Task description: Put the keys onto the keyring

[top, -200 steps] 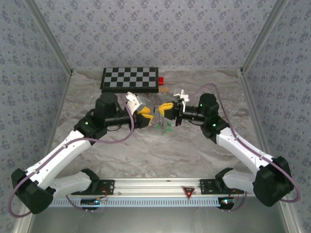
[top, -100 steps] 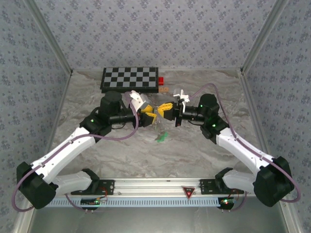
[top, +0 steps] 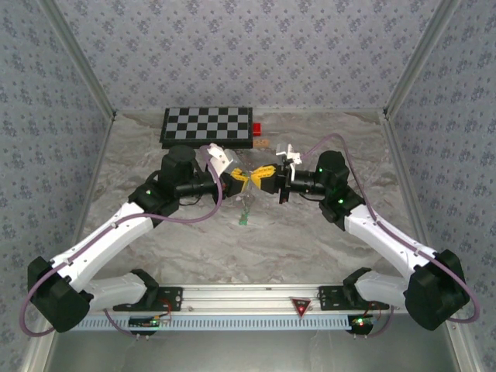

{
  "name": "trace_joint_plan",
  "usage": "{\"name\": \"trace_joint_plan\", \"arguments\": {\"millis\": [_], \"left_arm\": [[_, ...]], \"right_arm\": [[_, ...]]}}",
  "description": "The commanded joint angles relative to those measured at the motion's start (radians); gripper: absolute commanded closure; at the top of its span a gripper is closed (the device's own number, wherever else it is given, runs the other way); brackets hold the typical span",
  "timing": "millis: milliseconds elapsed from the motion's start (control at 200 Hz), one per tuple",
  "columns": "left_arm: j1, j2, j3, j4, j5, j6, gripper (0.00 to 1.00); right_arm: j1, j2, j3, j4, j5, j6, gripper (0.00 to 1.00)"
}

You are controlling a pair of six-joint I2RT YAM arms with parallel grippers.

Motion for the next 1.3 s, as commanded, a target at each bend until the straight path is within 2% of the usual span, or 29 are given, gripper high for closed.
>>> {"name": "trace_joint_plan", "arguments": {"millis": [0,535,775,810,870,1064,1294], "left_arm": [[-0.006,-0.005,0.029,-0.01,-0.013,0.009,0.87],[-0.061,0.024,0.008,-0.092,0.028,0.041,0.91],[-0.06,-0.017,0.01,-0.081,-0.003,0.031,0.84],[-0.06,-0.027,0.01,-0.077,-0.009,0.03,0.81],[-0.057,-0.042,0.01,-0.07,-0.025,0.022,0.67],[-0.011,-0.086,0.005,-0.046,-0.024,-0.027,0.67],[0.033,-0.11,-0.034,0.127,0.025,-0.164,0.67]], "right_arm": [[-0.002,-0.028,-0.003,0.06,-0.022,0.024,1.0],[-0.023,-0.035,-0.031,0.168,0.022,0.086,1.0],[-0.025,-0.029,-0.033,0.164,0.016,0.085,1.0],[-0.026,-0.028,-0.034,0.163,0.016,0.083,1.0],[-0.028,-0.027,-0.038,0.163,0.017,0.084,1.0],[-0.036,-0.025,-0.049,0.167,0.016,0.084,1.0],[-0.034,-0.016,-0.049,0.189,-0.006,0.098,1.0]]}}
